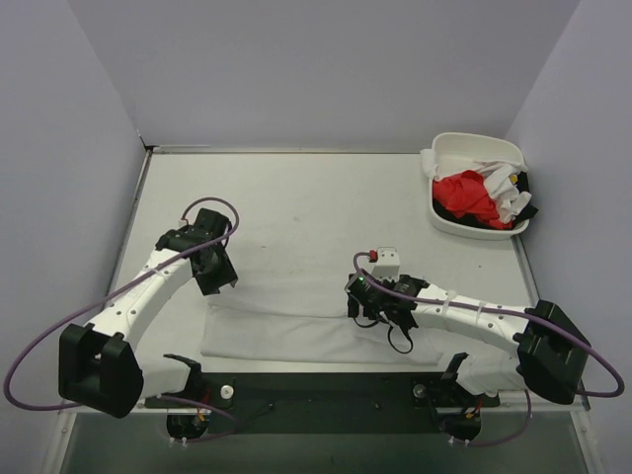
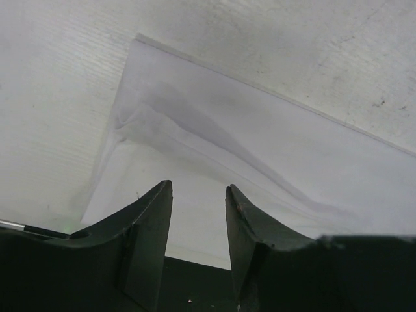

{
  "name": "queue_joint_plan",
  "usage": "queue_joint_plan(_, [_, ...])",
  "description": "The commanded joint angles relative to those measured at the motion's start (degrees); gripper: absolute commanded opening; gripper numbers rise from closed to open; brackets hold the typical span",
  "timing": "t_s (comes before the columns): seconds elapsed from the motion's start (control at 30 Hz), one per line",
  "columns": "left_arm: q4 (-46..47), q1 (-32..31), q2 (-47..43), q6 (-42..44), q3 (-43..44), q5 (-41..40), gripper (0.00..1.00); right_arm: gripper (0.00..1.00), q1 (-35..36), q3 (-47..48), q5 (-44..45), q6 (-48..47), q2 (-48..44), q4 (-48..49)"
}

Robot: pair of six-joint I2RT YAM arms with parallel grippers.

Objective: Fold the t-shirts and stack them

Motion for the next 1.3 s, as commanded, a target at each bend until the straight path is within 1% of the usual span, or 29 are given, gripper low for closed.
queue_joint_plan(0.0, [-4.41, 2.36, 2.04, -2.39, 1.49, -4.27, 0.50, 0.86, 0.87, -1.75, -0.11, 0.25, -1.97, 0.90])
queue_joint_plan(0.03, [-4.06, 3.33, 2.13, -2.49, 1.14, -4.10, 0.52, 0.86, 0.87, -2.36, -0.28, 0.25, -2.41, 1.08])
queue_joint_plan(0.17, [-1.95, 7.99, 3.26, -1.61, -0.53, -1.81, 0.54, 0.86, 1.22, -3.68, -0.55, 0.52, -3.64, 1.87])
queue_joint_plan(0.33, [-1.86, 8.79, 6.60, -1.08, 0.87, -1.82, 0.54, 0.86, 1.40, -5.00, -0.90, 0.43, -4.78, 2.40])
queue_joint_plan(0.63, [0.60, 8.79, 12.32, -1.34, 0.79, -0.49, 0.54, 0.86, 1.49, -7.11, -0.99, 0.87, -6.89, 2.93])
queue_joint_plan(0.7, [1.13, 8.79, 12.85, -1.34, 0.61, -0.49, 0.53, 0.86, 1.49, -7.11, -1.08, 0.95, -6.98, 2.93])
queue_joint_plan(0.8, [1.92, 8.79, 13.81, -1.26, 0.35, -0.32, 0.49, 0.86, 1.49, -7.20, -1.17, 1.13, -6.98, 2.93])
queue_joint_plan(0.9, [2.36, 8.79, 13.82, -1.43, 0.26, 0.12, 0.41, 0.86, 1.75, -7.55, -1.16, 1.48, -7.07, 2.93])
queue_joint_plan(0.93, [2.36, 8.79, 13.73, -1.35, 0.26, 0.29, 0.35, 0.86, 1.75, -7.55, -1.08, 1.48, -6.98, 2.84])
queue_joint_plan(1.0, [2.10, 8.70, 13.20, -1.43, 0.52, 0.38, 0.28, 0.86, 1.84, -7.73, -1.08, 1.66, -6.89, 2.93])
queue_joint_plan(1.03, [1.92, 8.70, 12.77, -1.35, 0.52, 0.38, 0.19, 0.86, 1.75, -7.73, -1.08, 1.74, -6.98, 3.01])
queue_joint_plan(1.07, [1.83, 8.79, 12.41, -1.34, 0.61, 0.38, 0.13, 0.86, 1.93, -7.73, -0.99, 1.75, -6.89, 3.02])
queue_joint_plan(1.17, [1.22, 8.79, 11.01, -1.43, 0.70, 0.47, 0.00, 0.86, 2.10, -7.82, -0.99, 2.01, -6.81, 3.10])
queue_joint_plan(1.27, [-0.10, 8.61, 8.72, -1.43, 0.96, 0.91, 0.00, 0.86, 2.54, -7.90, -0.73, 2.27, -6.89, 3.19])
